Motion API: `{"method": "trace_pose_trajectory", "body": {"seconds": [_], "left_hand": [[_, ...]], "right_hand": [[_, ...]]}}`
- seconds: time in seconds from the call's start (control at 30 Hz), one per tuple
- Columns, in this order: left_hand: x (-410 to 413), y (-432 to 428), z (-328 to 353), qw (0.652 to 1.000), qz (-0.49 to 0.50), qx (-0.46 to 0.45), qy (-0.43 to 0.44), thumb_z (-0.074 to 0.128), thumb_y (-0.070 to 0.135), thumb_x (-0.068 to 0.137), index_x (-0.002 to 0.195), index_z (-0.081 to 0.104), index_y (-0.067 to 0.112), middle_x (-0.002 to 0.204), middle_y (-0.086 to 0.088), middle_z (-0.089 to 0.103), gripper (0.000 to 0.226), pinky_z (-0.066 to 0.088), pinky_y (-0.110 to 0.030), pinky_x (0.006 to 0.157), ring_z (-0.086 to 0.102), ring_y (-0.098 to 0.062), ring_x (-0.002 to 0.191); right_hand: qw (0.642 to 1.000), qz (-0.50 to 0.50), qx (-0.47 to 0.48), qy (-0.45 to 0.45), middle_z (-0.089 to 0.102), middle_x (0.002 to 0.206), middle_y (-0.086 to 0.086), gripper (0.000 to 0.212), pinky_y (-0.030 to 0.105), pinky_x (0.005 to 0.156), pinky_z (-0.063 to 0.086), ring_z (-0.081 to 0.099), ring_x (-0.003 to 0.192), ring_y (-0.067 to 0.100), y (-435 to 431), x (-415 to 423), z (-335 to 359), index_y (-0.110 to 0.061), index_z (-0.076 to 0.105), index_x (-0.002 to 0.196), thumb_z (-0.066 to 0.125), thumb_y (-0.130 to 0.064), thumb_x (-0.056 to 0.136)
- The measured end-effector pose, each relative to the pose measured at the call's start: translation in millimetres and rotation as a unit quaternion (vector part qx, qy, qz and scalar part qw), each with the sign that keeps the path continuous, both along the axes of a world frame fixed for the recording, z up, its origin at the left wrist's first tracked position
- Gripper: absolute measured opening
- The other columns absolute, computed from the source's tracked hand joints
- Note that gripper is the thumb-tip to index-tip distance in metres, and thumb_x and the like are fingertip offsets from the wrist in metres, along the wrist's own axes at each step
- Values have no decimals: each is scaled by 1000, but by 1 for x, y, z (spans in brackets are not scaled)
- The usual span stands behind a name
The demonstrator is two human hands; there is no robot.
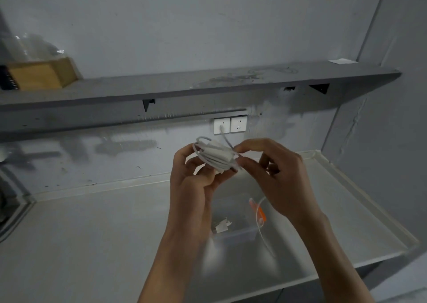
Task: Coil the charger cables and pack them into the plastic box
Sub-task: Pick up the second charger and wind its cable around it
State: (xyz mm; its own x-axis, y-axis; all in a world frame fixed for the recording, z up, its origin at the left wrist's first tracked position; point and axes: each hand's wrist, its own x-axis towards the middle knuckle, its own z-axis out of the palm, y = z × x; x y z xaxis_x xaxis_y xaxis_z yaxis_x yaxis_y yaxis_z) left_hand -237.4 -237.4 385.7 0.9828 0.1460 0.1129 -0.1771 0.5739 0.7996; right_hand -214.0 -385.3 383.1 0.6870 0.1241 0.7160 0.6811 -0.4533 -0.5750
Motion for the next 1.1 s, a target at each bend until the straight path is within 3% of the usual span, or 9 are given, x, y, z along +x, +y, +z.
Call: {"method": "trace_pose_trajectory", "body": {"seconds": [0.13, 0.4, 0.5, 0.6, 0.73, 0.87, 0.97, 1.03, 1.1], "left_hand": [[-4, 3, -4, 1000, -21, 15, -8, 36, -25, 83, 120, 54, 2, 116, -25, 63, 49, 61, -39, 76, 72, -31, 93], [14, 31, -15, 972, 25, 232, -25, 45, -17, 85, 120, 64, 22, 99, -8, 68, 55, 55, -35, 74, 66, -28, 92], [20, 43, -9, 950, 21, 309, -49, 47, -15, 88, 118, 67, 24, 109, -14, 65, 53, 52, -27, 71, 60, -26, 93], [20, 41, 2, 939, -13, 333, -86, 47, -13, 89, 116, 68, 23, 113, -12, 64, 50, 52, -18, 66, 60, -24, 96], [23, 32, 16, 941, -54, 312, -118, 46, -14, 87, 118, 67, 16, 108, -14, 68, 48, 57, -27, 74, 65, -26, 99], [29, 29, 31, 964, -127, 221, -81, 33, -22, 81, 121, 63, 4, 116, -30, 61, 57, 59, -38, 79, 62, -33, 100], [36, 33, 43, 969, -137, 193, -71, 31, -21, 80, 122, 63, 4, 109, -19, 67, 58, 58, -43, 81, 65, -28, 94], [40, 40, 51, 967, -134, 202, -80, 35, -19, 82, 121, 64, 5, 100, -13, 69, 55, 59, -34, 69, 66, -22, 85], [44, 48, 56, 964, -123, 220, -90, 36, -19, 82, 120, 65, 5, 90, -8, 69, 53, 53, -27, 60, 63, -15, 72]], "right_hand": [[998, 27, -53, -26, 68, 101, -6, 9, 7, 56, 34, 52, 57, 5, -2, -5, 4, -13, 66, 95, 60, -18, 92], [983, -47, -164, 70, 64, 97, -29, 19, 14, 62, 42, 60, 67, 9, -32, 1, -16, -38, 59, 106, 61, -30, 89], [962, 107, -10, 250, 67, 113, -11, 37, 28, 71, 53, 66, 78, 15, -43, 14, -34, -35, 55, 121, 59, -19, 89], [868, 248, 152, 403, 61, 129, 4, 62, 47, 94, 54, 64, 112, 26, -26, 28, -37, -35, 45, 136, 65, -50, 79], [841, 317, 167, 407, 56, 137, 8, 67, 56, 102, 45, 54, 126, 28, 7, 31, -6, -22, 42, 142, 30, -58, 87], [810, 333, 220, 429, 62, 129, 7, 94, 50, 97, 50, 59, 118, 25, 30, 40, 17, -20, 40, 141, 43, -78, 67], [798, 336, 250, 434, 72, 110, 0, 69, 49, 93, 53, 65, 107, 20, 40, 59, 22, -23, 53, 131, 38, -69, 82], [825, 315, 215, 416, 72, 108, 7, 42, 49, 96, 51, 65, 105, 26, 43, 73, 28, -20, 68, 112, 44, -47, 90], [922, 180, 109, 326, 72, 106, 11, 23, 37, 93, 51, 66, 101, 28, 41, 89, 30, -16, 70, 104, 54, -26, 92]]}}
